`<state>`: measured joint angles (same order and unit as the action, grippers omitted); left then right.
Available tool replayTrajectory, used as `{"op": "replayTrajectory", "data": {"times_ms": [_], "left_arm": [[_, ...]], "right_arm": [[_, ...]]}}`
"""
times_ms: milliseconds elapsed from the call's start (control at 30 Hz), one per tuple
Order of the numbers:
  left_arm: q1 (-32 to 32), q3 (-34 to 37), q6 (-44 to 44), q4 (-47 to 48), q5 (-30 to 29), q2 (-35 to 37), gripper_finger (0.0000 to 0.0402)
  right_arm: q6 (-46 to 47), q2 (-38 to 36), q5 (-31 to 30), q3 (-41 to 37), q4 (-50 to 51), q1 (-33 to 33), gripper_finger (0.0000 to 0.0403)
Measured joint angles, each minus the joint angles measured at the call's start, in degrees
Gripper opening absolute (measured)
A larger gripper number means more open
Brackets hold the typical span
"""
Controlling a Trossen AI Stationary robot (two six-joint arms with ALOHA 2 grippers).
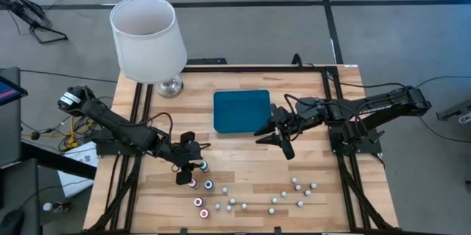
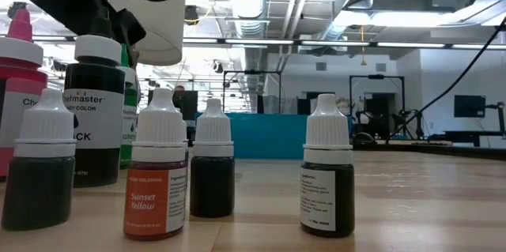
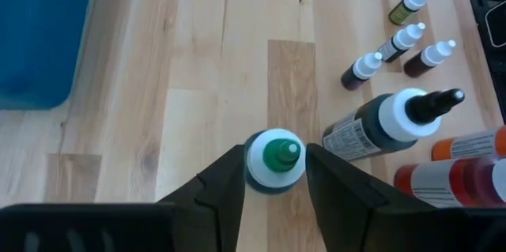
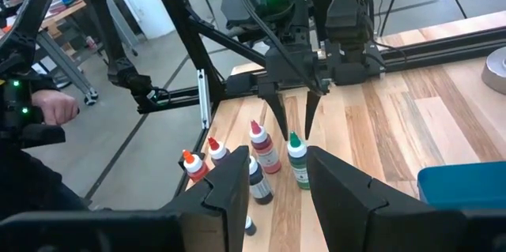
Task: Pick & Place food coloring
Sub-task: Put the large green food coloring bottle into the bin
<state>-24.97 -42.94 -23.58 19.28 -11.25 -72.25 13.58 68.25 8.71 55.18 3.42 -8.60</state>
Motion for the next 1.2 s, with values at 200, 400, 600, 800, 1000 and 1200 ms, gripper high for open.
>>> {"op": "replayTrajectory", "data": {"times_ms": [200, 400, 600, 800, 1000, 1200], "left_arm": [[0.0, 0.0, 1.6, -0.8, 0.0, 0.0, 0.0126], [0.0, 0.0, 2.1, -0.8, -0.1, 0.0, 0.0126], [0.0, 0.0, 2.6, -0.7, -1.0, 0.0, 0.0126], [0.0, 0.1, 2.7, -0.7, -1.0, 0.0, 0.0125], [0.0, 0.1, 3.0, -0.7, -1.1, 0.0, 0.0125], [0.0, 0.1, 3.1, -0.7, -1.1, 0.0, 0.0125]], "right_arm": [[0.0, 0.0, 0.0, 0.0, 1.3, 0.0, 0.0118], [0.0, 0.0, 0.0, 0.0, 1.3, 0.0, 0.0118], [0.0, 0.0, 0.0, 0.0, 1.3, 0.0, 0.0118], [0.0, 0.0, 0.0, 0.0, 1.3, 0.0, 0.0118], [0.0, 0.0, -0.4, 0.0, 1.3, 0.0, 0.0118], [0.0, 0.0, -1.2, 0.0, 1.3, 0.0, 0.0118]]}}
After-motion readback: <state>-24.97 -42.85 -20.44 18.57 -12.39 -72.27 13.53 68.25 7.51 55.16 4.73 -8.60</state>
